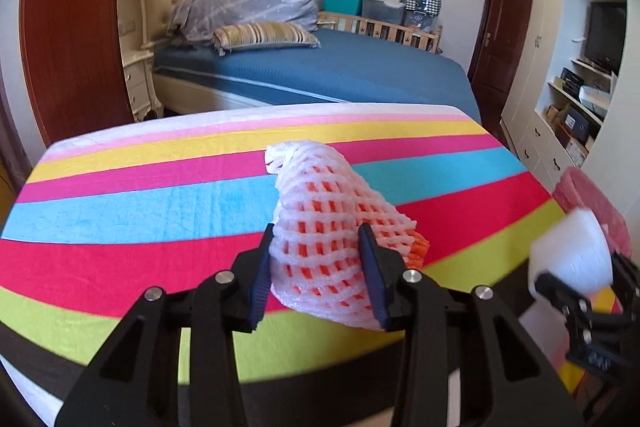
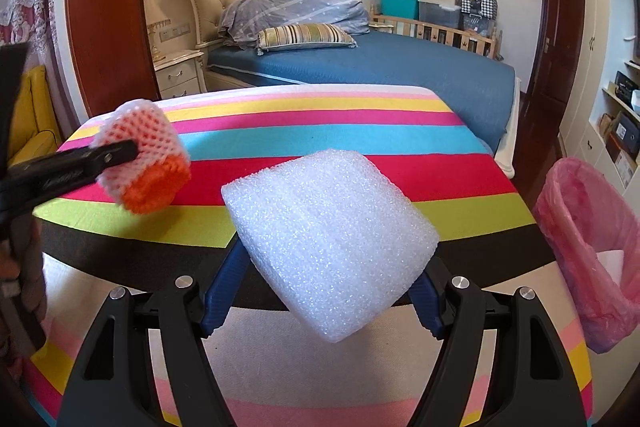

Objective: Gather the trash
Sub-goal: 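Grasp the pink-orange foam fruit net with the left gripper while the right holds the block, then carry the fruit net and foam block over the pink bin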

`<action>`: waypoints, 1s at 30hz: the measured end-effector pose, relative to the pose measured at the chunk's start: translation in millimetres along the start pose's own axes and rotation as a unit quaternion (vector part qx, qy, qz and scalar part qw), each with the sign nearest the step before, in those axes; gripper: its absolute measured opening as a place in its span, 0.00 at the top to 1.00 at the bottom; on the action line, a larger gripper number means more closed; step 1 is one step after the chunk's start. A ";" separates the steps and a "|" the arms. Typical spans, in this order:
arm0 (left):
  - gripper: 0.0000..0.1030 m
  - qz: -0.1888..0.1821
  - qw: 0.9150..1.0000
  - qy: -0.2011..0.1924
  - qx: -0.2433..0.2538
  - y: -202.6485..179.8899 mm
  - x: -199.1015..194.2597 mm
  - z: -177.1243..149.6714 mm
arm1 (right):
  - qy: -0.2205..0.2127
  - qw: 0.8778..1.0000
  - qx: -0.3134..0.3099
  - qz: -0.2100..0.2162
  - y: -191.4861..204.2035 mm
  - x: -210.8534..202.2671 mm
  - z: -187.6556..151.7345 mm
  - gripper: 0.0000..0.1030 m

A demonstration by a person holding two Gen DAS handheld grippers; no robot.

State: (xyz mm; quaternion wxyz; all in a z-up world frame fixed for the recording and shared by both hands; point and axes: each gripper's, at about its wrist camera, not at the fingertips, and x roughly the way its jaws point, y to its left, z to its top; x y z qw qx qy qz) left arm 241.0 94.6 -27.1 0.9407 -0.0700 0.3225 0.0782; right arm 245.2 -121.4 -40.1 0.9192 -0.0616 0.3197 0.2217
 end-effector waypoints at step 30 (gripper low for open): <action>0.59 -0.045 0.986 -0.086 0.136 -112.9 -96.5 -47.2 | -0.082 0.996 0.036 -0.017 -57.9 -94.7 -19.6 0.32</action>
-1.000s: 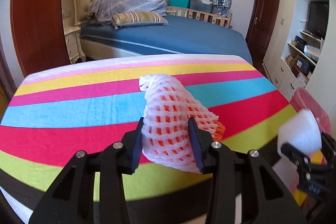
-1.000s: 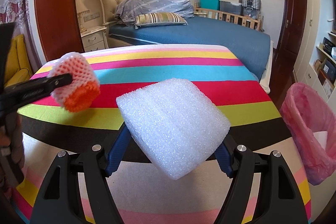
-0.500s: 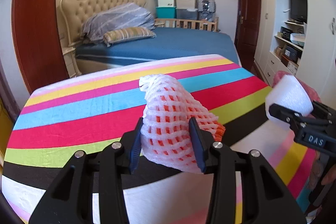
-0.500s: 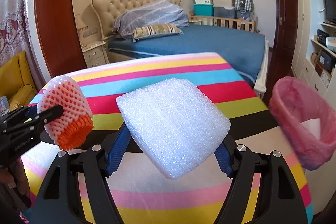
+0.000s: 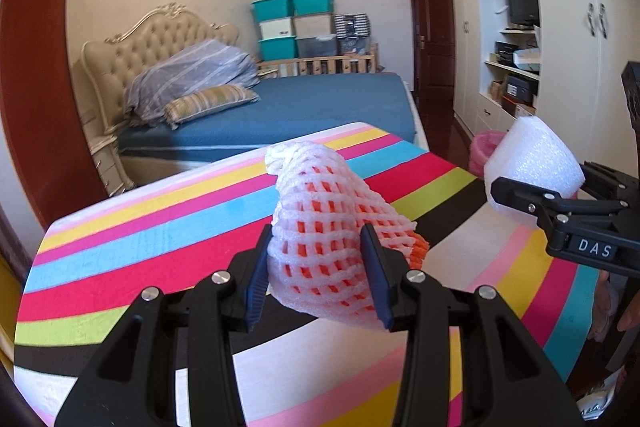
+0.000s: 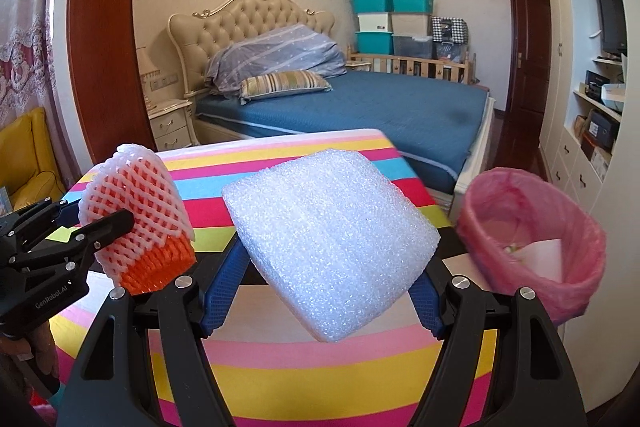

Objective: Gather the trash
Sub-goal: 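Carry the fruit net and foam block over the pink bin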

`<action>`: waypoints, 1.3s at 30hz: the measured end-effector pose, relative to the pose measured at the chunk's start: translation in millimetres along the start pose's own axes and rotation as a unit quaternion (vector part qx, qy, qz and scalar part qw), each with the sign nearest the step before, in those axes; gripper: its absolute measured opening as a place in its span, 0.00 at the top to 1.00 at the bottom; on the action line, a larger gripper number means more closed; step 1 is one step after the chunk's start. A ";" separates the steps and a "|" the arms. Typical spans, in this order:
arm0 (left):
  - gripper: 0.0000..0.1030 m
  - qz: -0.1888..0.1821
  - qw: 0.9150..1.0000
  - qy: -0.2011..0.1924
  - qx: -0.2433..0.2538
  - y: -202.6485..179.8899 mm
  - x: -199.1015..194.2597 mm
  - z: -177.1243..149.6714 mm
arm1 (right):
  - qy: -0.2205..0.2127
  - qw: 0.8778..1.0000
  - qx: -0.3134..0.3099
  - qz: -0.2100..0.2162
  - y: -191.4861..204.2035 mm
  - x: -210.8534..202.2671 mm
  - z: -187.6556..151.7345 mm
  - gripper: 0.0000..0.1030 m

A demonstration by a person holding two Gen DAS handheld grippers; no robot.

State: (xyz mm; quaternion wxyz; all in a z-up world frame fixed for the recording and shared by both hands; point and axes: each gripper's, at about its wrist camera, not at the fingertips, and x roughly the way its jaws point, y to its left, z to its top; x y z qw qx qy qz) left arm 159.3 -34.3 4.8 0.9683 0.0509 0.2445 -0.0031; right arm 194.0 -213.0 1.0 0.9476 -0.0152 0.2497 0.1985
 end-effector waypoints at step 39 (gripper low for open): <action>0.58 -0.174 0.981 0.022 0.078 -227.9 142.5 105.4 | -0.021 0.988 0.087 -0.123 -256.5 2.0 22.2 0.31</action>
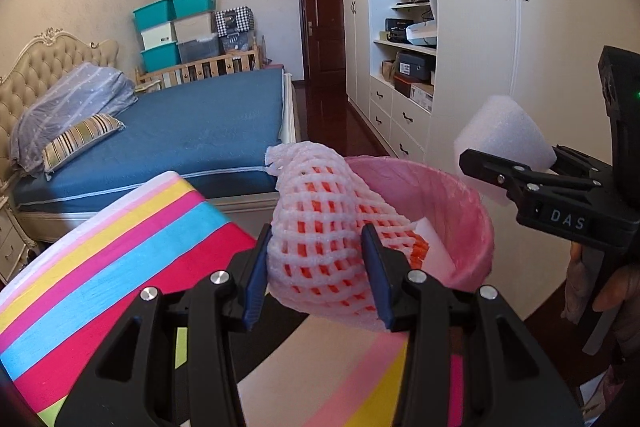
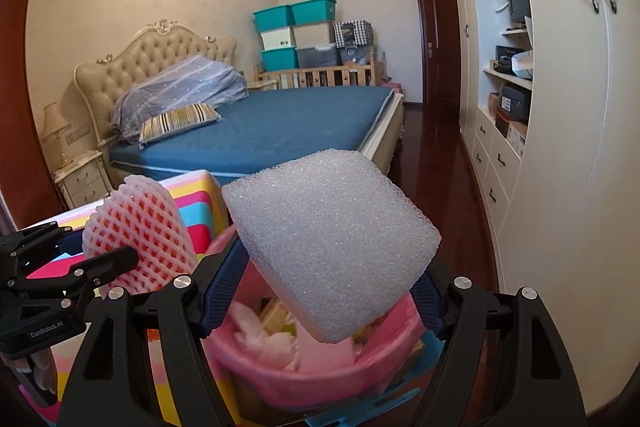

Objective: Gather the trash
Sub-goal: 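Carry the fruit net and foam block over the pink bin, then open both grippers to drop the net and block into the bin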

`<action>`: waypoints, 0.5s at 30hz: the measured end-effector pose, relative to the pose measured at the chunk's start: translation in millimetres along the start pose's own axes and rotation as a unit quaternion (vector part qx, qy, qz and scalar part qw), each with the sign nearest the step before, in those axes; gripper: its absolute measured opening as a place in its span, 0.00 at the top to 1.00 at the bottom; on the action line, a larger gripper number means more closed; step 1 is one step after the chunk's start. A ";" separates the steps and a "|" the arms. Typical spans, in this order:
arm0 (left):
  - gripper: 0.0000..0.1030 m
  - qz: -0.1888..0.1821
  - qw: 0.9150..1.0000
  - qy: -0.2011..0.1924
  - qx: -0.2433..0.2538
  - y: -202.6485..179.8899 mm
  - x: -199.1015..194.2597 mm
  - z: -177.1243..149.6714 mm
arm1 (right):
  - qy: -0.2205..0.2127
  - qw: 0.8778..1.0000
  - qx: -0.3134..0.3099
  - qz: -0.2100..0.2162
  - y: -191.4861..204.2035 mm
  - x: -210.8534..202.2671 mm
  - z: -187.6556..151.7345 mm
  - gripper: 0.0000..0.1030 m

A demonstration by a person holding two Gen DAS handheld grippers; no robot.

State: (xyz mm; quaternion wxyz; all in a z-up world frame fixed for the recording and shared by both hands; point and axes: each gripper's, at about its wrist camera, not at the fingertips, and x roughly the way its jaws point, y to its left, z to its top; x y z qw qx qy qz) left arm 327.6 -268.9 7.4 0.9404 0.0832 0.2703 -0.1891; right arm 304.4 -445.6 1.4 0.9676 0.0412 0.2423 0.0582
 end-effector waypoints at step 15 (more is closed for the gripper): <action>0.28 0.007 1.000 -0.019 -0.005 -5.7 53.8 -1.7 | 0.015 1.000 -0.017 0.010 -9.6 52.8 34.8 0.18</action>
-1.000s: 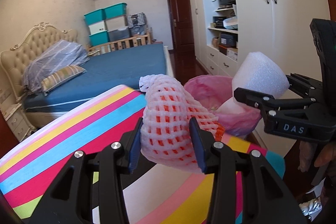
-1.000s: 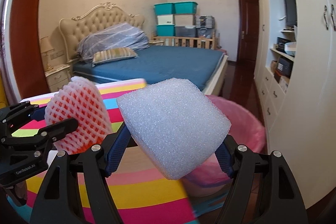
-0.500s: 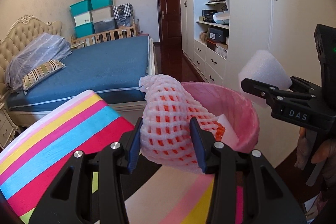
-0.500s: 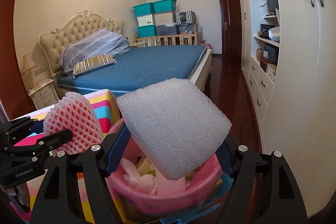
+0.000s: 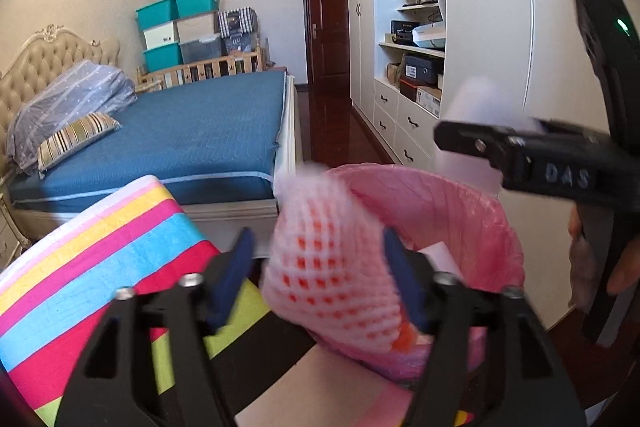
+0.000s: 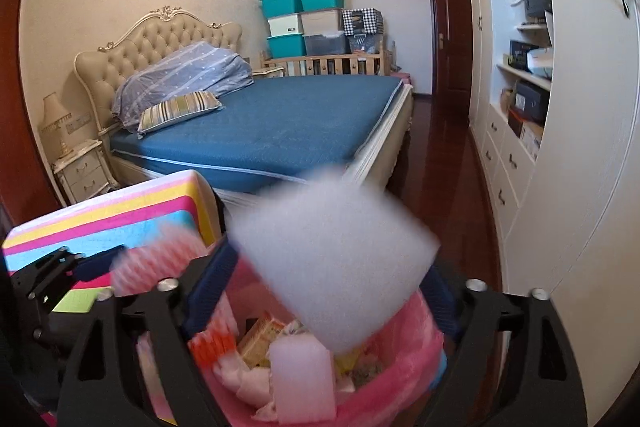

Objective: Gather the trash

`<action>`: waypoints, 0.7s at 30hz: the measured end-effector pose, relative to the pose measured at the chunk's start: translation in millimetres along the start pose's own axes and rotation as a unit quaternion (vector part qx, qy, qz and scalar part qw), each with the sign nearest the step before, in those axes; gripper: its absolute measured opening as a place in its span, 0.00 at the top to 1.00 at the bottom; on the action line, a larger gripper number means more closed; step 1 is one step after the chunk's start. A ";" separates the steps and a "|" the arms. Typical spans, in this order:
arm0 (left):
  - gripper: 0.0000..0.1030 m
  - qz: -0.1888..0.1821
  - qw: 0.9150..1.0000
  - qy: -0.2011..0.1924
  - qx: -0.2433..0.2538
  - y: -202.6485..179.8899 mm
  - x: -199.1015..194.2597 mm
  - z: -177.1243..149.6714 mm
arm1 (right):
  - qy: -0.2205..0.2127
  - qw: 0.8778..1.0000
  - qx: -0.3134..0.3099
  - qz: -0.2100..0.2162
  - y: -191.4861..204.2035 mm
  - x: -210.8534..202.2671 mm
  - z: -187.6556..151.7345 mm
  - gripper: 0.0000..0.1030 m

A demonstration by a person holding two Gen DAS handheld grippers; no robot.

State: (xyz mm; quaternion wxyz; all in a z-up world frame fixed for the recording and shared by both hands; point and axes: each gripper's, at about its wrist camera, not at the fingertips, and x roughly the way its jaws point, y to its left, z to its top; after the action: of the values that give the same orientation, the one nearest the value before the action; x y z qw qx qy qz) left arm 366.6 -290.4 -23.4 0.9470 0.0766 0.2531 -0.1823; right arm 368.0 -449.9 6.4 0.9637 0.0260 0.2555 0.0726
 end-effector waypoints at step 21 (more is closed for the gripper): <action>0.05 0.074 0.988 -0.130 -0.031 53.0 -187.8 -10.4 | -0.068 0.997 -0.022 -0.036 68.8 -187.0 -39.7 0.18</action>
State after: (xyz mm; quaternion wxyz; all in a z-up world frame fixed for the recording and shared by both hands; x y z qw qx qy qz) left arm 231.0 -181.5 65.7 0.9847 0.0414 0.1267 -0.1126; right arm 179.0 -410.0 69.4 0.9812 -0.0001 0.1887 0.0413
